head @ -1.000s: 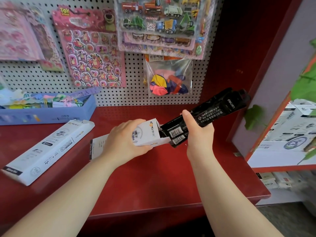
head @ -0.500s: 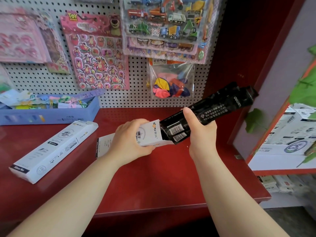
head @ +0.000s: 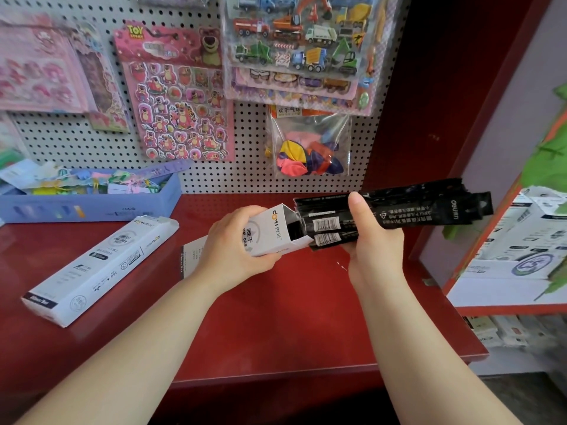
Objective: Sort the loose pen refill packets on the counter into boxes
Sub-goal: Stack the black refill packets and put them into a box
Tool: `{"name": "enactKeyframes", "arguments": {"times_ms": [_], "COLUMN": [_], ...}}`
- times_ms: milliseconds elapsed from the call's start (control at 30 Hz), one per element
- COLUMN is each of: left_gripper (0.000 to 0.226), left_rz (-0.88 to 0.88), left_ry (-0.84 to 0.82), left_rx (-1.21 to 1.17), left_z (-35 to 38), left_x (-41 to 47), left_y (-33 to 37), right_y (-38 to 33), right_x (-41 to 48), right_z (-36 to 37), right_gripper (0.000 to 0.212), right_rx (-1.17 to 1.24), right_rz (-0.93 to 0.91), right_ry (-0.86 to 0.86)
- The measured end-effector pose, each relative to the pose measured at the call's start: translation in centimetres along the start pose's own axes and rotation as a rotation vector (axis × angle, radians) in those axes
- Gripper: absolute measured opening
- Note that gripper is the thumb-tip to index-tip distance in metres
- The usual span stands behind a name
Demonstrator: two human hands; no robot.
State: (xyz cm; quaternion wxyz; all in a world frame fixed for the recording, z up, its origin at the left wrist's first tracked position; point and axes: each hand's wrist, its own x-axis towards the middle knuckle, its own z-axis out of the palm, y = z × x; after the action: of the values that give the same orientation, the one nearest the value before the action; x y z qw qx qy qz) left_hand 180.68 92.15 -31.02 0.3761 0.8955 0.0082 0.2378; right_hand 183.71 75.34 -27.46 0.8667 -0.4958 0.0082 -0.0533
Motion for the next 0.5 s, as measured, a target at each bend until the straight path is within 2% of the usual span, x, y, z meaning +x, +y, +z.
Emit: {"name": "enactKeyframes", "arguments": {"times_ms": [100,200,300,400,500], "left_gripper": [0.074,0.072,0.059,0.054,0.055], "left_rz": [0.040,0.142,0.233,0.197,0.122], "left_ry": [0.002,-0.106,-0.241,-0.301,-0.449], "left_rx": [0.021,0.131,0.279,0.287,0.321], "left_z": [-0.2,-0.5,-0.4,-0.2,0.3], "left_x": [0.1,0.2,0.2,0.2,0.3], "left_y": [0.0,0.3,0.1,0.1,-0.3], "right_y": [-0.5,-0.9,-0.8,-0.2,0.9], "right_x": [0.6,1.0,1.3,1.5,1.9], "right_z": [-0.6,-1.5,-2.0,-2.4,-3.3], "right_gripper": [0.026,0.005,0.006,0.005,0.007], "right_rx": [0.019,-0.063,-0.104,-0.125,-0.132], "right_rz": [0.026,0.024,0.041,0.067,0.095], "right_ry": [0.001,-0.089,-0.104,-0.076,-0.010]}}
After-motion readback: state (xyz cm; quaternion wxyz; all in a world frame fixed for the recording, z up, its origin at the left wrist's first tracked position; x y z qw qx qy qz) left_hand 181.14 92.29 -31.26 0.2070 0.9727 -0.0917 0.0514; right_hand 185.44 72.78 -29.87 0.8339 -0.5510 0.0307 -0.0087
